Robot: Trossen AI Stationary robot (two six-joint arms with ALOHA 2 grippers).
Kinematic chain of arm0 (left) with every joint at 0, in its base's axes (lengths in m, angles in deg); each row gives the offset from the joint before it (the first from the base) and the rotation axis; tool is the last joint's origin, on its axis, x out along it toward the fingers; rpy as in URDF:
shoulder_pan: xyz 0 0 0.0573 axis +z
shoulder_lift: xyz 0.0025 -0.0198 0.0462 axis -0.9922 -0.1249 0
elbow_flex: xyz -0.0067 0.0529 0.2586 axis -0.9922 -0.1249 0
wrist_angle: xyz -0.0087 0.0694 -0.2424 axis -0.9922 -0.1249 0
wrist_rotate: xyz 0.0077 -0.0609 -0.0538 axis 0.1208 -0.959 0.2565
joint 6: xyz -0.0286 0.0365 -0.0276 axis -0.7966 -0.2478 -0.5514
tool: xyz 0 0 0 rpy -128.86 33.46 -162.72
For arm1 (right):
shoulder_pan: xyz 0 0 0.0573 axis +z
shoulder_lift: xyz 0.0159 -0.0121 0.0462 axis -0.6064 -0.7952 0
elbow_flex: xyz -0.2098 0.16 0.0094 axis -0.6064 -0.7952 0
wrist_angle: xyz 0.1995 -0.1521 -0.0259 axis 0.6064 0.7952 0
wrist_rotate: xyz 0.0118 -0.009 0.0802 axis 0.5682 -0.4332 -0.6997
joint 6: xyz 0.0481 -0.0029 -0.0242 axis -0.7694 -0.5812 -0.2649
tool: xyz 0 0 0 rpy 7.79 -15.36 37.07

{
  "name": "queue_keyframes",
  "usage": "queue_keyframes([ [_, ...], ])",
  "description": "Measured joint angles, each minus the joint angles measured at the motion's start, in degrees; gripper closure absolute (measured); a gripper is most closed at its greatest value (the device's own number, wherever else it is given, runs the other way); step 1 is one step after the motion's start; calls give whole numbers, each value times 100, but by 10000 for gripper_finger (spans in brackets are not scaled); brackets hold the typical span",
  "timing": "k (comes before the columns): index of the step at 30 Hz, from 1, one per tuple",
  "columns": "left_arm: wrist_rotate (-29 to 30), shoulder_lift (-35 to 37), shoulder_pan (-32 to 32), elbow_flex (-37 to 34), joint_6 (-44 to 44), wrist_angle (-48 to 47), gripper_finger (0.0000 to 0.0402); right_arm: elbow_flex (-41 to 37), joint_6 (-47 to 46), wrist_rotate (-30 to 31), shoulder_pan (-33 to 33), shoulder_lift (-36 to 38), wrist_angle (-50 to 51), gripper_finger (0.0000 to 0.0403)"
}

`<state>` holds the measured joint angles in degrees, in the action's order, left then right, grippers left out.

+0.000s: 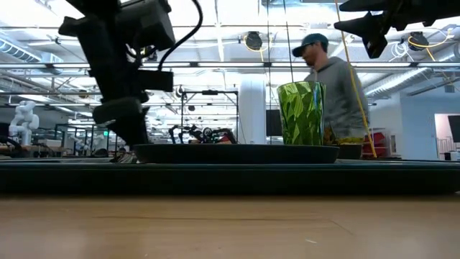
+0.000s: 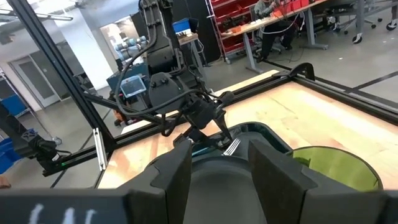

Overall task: Pick and place plate/cup/fork/spoon on tray
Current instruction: Adjust the pink fork

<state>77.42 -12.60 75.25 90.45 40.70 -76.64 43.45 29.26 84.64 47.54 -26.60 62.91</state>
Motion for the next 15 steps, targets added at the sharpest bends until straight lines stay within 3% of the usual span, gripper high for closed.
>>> queue_keyframes([
  [15,23,-6,-158,10,-43,58,241,0,17,0,0,-32,-4,252],
])
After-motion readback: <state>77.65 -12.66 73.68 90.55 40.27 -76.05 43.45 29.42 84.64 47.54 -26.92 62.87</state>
